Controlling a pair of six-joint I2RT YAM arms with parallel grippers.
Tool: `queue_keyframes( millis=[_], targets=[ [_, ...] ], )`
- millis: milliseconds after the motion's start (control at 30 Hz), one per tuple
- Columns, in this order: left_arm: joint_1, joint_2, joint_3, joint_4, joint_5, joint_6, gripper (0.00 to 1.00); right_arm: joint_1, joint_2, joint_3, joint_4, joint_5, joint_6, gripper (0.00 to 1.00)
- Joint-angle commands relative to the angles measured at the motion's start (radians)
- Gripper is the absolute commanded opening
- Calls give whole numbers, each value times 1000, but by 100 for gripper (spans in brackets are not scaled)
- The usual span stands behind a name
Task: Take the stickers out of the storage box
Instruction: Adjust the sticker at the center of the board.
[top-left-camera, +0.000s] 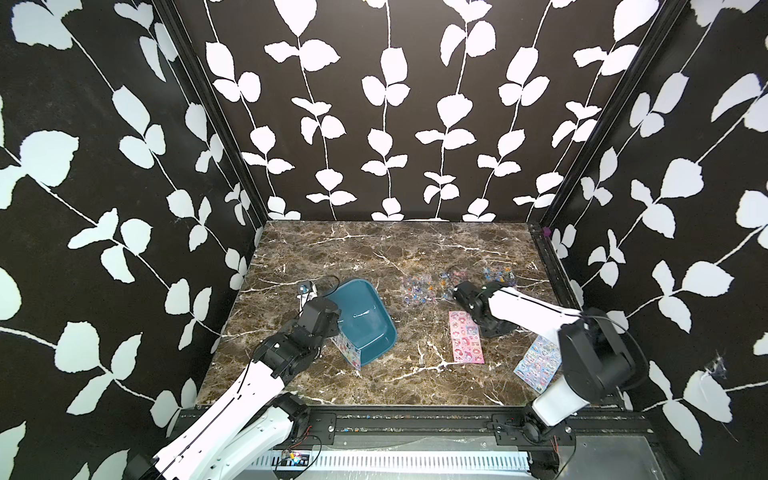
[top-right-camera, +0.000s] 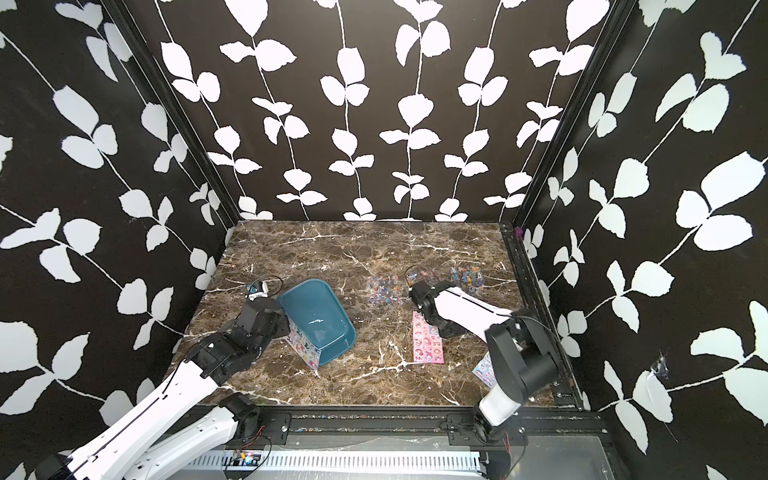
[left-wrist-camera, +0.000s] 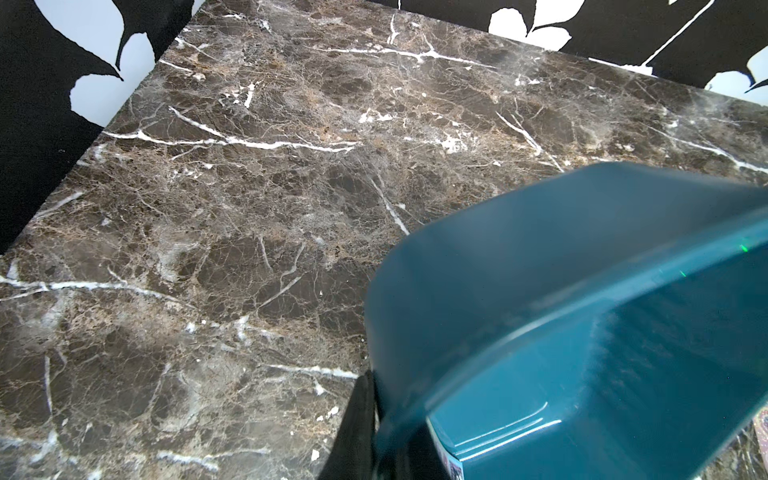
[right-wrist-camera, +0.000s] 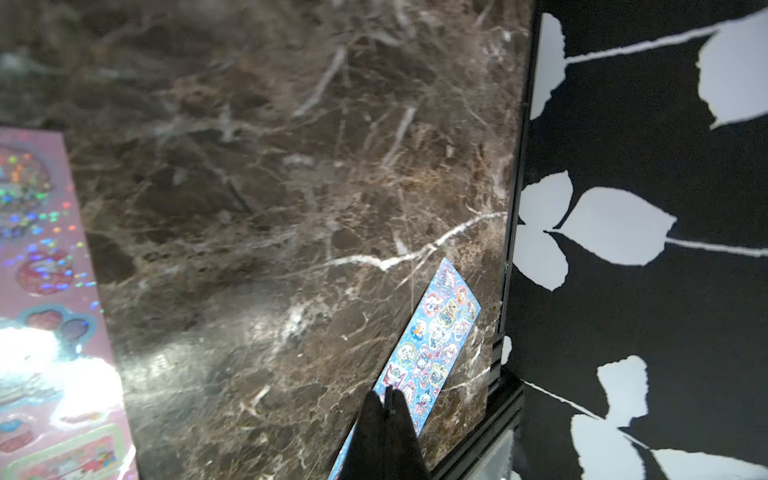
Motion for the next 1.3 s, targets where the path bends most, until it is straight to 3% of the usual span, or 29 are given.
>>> queue_keyframes(
  millis=[0,67,133,333,467,567,633,767,1000,1267],
  targets=[
    [-3,3,-15,14,9,11,0,-95,-154,-72,22,-23,59,0],
    [-3,14,-14,22,18,10,0,-192,-243,-144,93,-138,55,12],
    [-3,21,-11,27,30,7,0,-293,-315,-210,157,-219,61,18],
    [-3,33,4,30,55,15,0,-547,-418,-284,155,-220,155,69],
    [-4,26,21,16,58,24,0,-695,-453,-336,181,-314,182,87],
    [-3,20,30,1,57,29,0,-774,-489,-365,185,-356,187,91],
    [-3,12,33,-7,54,34,0,-818,-510,-391,208,-393,186,99],
    [-3,10,35,-12,57,34,0,-925,-474,-445,282,-547,160,99],
    [-3,22,51,-18,62,42,0,-982,-430,-515,430,-678,128,98],
    [-3,21,49,-20,60,42,0,-1018,-429,-516,464,-733,98,97]
  ],
)
